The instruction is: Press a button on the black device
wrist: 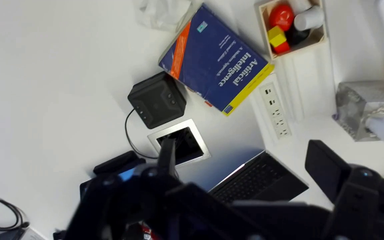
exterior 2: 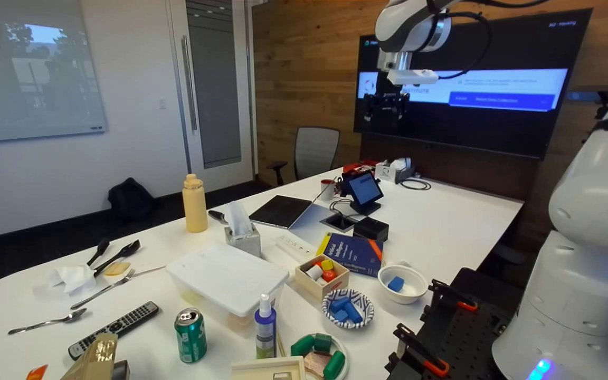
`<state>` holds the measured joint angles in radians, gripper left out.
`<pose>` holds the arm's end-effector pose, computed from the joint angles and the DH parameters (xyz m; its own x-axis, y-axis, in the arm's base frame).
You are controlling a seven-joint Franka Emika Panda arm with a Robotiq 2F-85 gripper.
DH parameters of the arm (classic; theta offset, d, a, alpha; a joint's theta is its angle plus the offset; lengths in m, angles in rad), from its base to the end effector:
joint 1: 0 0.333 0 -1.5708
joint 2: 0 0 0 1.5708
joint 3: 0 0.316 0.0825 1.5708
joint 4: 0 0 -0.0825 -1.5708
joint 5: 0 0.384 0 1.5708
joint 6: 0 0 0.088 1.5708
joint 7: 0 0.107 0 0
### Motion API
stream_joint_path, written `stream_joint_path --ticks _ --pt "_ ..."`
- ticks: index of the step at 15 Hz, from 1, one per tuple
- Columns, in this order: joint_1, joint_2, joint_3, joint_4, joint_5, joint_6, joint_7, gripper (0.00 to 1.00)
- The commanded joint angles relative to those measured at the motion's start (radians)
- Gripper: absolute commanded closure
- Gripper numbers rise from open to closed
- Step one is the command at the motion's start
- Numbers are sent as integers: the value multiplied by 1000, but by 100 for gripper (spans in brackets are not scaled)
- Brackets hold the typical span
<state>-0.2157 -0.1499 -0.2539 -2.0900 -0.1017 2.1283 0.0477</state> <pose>0.4680 -0.2482 0.5049 0.8774 -0.4430 0.1843 -0.4583 -0.8875 0.0484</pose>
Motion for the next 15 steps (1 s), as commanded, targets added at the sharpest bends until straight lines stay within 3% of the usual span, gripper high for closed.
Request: stream_joint_path --ticks 1,8,15 --pt "-36 212 -44 110 60 95 -72 0" --pt "-152 577 -31 290 207 204 -180 0" --pt "-235 819 -10 441 187 220 -142 0"
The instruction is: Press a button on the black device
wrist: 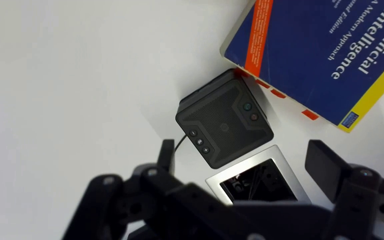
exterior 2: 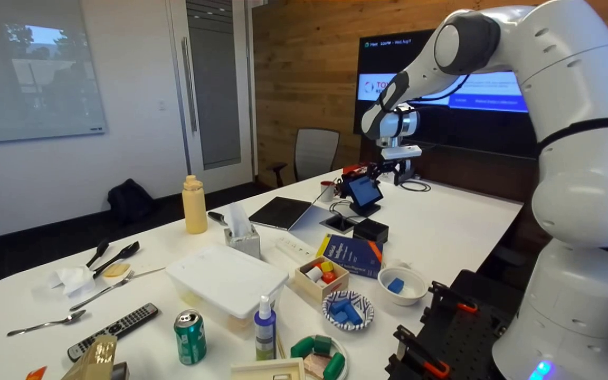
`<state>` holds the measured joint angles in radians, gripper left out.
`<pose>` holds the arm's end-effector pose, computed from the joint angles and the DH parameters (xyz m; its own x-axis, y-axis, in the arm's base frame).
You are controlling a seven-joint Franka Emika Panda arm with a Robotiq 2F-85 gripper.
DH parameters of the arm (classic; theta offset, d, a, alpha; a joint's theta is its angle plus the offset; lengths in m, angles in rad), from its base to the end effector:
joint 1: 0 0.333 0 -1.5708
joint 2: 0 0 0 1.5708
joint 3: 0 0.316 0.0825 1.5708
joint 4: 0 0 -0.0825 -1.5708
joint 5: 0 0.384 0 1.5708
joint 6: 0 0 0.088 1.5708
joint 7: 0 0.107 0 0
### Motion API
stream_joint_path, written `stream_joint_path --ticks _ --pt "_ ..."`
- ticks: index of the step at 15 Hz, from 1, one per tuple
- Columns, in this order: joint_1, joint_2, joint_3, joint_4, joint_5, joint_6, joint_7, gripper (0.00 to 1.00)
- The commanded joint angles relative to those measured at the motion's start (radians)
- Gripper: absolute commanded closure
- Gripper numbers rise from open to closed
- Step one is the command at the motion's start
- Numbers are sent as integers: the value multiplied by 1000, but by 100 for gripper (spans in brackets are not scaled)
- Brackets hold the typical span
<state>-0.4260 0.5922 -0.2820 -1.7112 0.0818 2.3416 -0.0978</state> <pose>0.5296 -0.4249 0.2633 0.8172 -0.5739 0.0536 -0.5762 -0.8112 0.0995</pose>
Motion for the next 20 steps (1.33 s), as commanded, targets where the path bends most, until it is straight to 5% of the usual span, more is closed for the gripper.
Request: stream_joint_path --ticks 1,7,8,10,18,20 --pt "-32 102 22 74 3 5 0 0" --pt "-49 277 54 213 -5 -13 3 0" --pt "-50 304 56 241 -6 -20 4 25" --pt "-50 361 56 301 -12 -23 8 34" --pt "-44 518 66 516 -21 -69 17 97" --pt "-42 543 69 554 -24 -85 18 100"
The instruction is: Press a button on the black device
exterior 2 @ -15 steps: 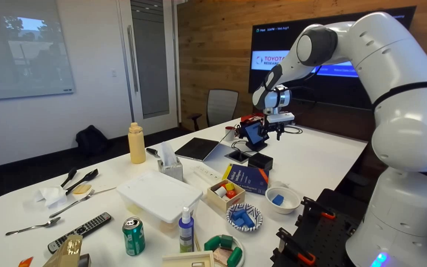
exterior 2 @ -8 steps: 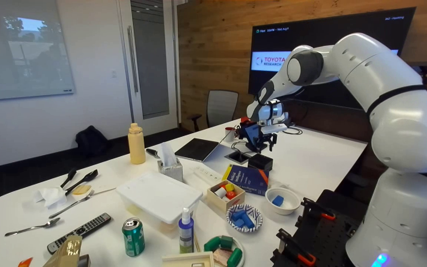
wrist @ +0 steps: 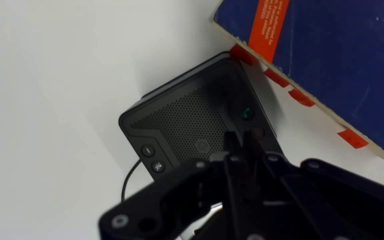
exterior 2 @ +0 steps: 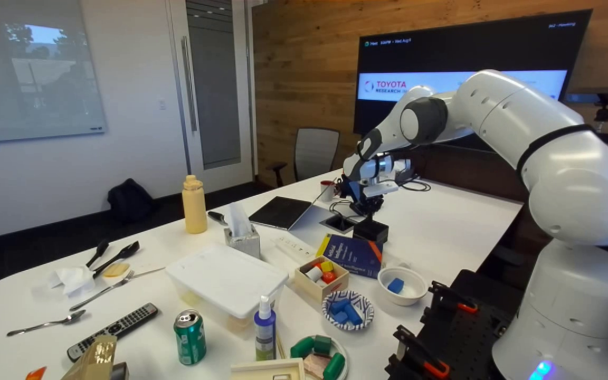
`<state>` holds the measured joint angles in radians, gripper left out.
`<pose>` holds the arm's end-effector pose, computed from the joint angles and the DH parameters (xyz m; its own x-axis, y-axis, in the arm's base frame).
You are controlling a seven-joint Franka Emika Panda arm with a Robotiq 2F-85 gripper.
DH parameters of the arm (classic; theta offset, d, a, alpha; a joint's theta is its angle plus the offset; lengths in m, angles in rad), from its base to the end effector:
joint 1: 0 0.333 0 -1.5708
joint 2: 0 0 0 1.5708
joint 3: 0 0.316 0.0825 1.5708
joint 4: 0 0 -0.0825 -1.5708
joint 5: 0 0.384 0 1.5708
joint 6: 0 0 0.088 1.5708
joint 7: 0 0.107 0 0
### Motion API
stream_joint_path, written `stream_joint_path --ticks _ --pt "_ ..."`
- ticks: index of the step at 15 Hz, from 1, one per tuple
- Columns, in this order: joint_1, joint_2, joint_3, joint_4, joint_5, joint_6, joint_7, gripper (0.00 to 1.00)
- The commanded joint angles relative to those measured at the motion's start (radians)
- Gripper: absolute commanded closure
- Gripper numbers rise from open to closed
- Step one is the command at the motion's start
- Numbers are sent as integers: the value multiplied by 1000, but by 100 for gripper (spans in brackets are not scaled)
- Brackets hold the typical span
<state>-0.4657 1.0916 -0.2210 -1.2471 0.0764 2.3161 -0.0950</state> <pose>0.5995 -0.4362 0.1009 0.8635 -0.5040 -0.0168 -0.4972 -0.8565 0.1386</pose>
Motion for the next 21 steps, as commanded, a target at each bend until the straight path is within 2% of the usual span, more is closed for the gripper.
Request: stream_joint_path --ticks 1,8,15,18,21 --pt "-2 56 7 103 -21 -70 19 100" --pt "-1 99 8 132 -24 -111 18 100" --pt "17 108 -21 84 -20 -97 34 100" --pt "21 96 -27 56 -21 -90 43 100" --pt "21 24 -13 6 -3 -82 50 100"
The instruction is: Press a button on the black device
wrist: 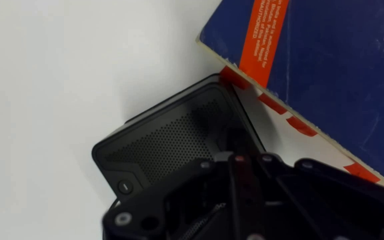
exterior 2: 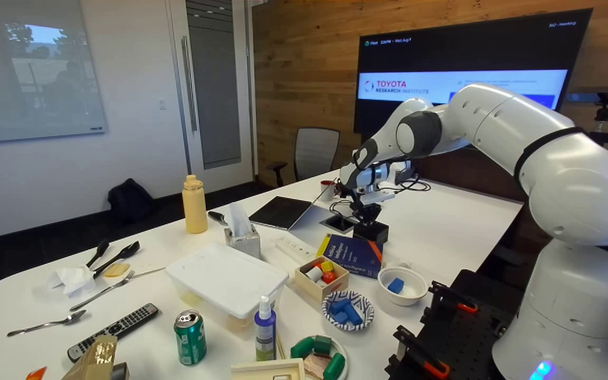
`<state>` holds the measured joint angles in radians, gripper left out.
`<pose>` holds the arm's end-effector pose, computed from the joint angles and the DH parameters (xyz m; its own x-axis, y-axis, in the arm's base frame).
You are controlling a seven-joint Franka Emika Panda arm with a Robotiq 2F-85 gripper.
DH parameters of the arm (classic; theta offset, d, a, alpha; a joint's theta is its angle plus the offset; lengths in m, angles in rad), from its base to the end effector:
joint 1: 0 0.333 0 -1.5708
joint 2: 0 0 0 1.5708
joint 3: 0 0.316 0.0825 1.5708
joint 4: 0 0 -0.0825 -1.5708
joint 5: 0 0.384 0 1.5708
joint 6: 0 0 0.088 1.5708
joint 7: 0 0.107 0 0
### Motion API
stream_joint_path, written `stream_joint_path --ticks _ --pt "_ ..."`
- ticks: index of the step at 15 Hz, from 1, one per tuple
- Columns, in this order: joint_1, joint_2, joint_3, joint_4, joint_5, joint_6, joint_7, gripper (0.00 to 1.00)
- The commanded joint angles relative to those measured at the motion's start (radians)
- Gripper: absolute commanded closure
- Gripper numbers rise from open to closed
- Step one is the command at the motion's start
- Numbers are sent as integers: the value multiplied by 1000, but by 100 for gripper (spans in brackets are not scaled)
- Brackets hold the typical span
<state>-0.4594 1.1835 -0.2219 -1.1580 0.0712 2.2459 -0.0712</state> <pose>0.6022 -0.4275 0.0645 0.8567 -0.5083 -0.0877 -0.4935 -0.8572 0.1470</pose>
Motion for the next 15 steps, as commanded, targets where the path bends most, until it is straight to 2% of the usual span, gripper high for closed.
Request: stream_joint_path --ticks 1,5,8,12,13,14,15 --pt "15 -99 -8 -104 7 -11 22 100" --pt "31 -241 -24 -167 22 35 78 100" --pt "37 -366 -19 -202 39 10 136 100" --pt "72 -559 -4 -315 28 -20 146 100" --pt "88 -607 -4 -352 21 -32 151 74" --pt "103 -656 1 -391 16 -41 142 73" --pt "119 -703 8 -434 13 -49 132 66"
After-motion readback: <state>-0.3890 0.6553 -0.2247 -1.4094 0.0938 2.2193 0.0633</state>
